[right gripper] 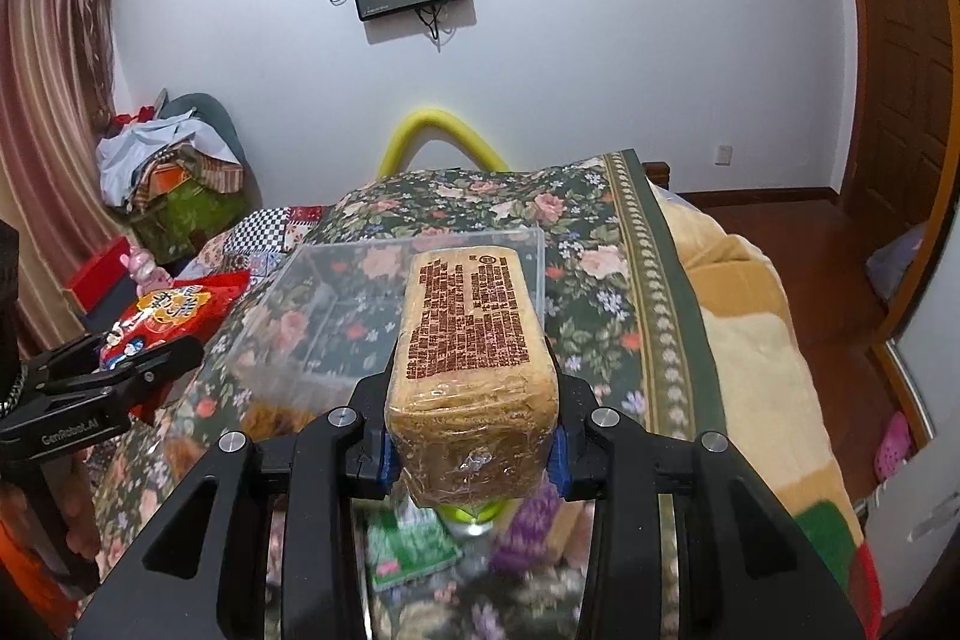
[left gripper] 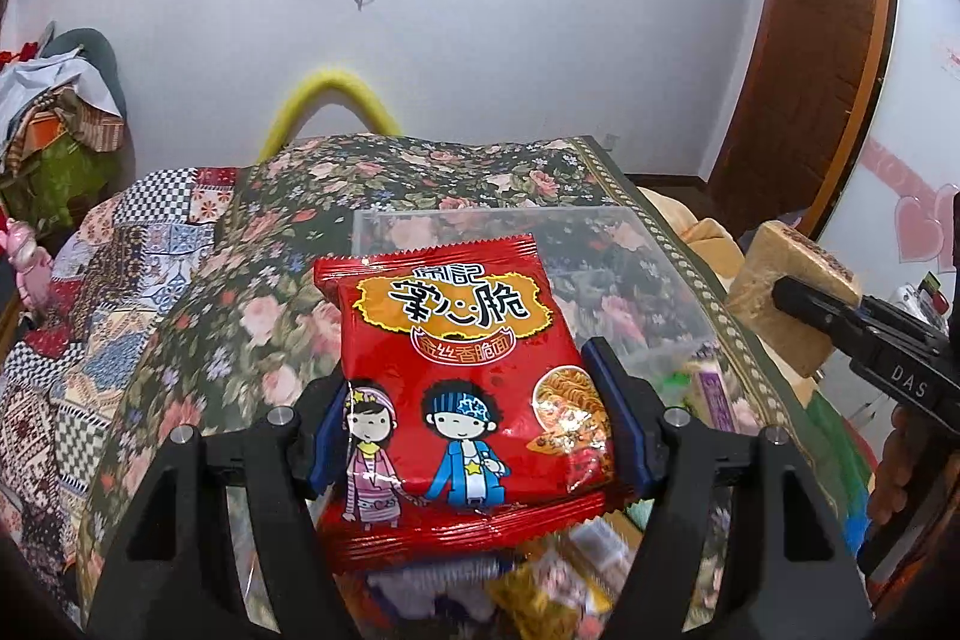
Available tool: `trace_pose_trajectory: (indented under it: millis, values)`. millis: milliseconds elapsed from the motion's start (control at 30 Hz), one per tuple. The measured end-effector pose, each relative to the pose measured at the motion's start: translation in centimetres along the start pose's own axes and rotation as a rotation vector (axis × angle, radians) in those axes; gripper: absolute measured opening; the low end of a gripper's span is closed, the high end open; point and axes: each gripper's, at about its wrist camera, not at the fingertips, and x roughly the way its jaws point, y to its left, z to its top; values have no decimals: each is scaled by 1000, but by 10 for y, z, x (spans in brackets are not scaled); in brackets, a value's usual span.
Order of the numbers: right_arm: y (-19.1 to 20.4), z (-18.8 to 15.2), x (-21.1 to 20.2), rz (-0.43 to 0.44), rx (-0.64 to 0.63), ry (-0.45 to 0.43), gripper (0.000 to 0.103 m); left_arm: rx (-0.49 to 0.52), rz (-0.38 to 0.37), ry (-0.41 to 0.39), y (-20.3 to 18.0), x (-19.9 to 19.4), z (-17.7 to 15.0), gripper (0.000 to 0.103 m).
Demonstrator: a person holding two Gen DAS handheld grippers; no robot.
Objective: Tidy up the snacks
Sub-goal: 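Drop the red chip bag into the clear box while right tool drops the biscuit block in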
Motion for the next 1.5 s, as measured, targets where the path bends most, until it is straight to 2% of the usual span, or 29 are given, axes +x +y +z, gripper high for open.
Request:
trace_pose_trajectory:
  millis: [267, 400, 633, 867, 967, 1100, 1333, 1500]
  values:
    - [5, 12, 39, 17, -23, 30, 34, -39, -42, 65, 7, 49, 20, 70]
    - [7, 13, 61, 16, -46, 74, 34, -33, -29, 92, 9, 69, 29, 70]
    - [10, 12, 98, 27, -89, 178, 34, 2, -7, 189, 6, 109, 34, 70]
    - [14, 8, 117, 21, -123, 250, 34, 14, 21, 245, 4, 131, 32, 70]
    - [9, 6, 117, 44, -115, 274, 34, 3, 18, 259, 5, 132, 31, 71]
    - [8, 9, 106, 36, -119, 246, 36, 10, 18, 243, 3, 120, 31, 72]
    - [7, 23, 73, 42, -105, 180, 36, 40, 6, 161, -1, 70, 41, 73]
    - [8, 24, 42, 31, -113, 134, 37, 73, 18, 105, 1, 29, 39, 81]
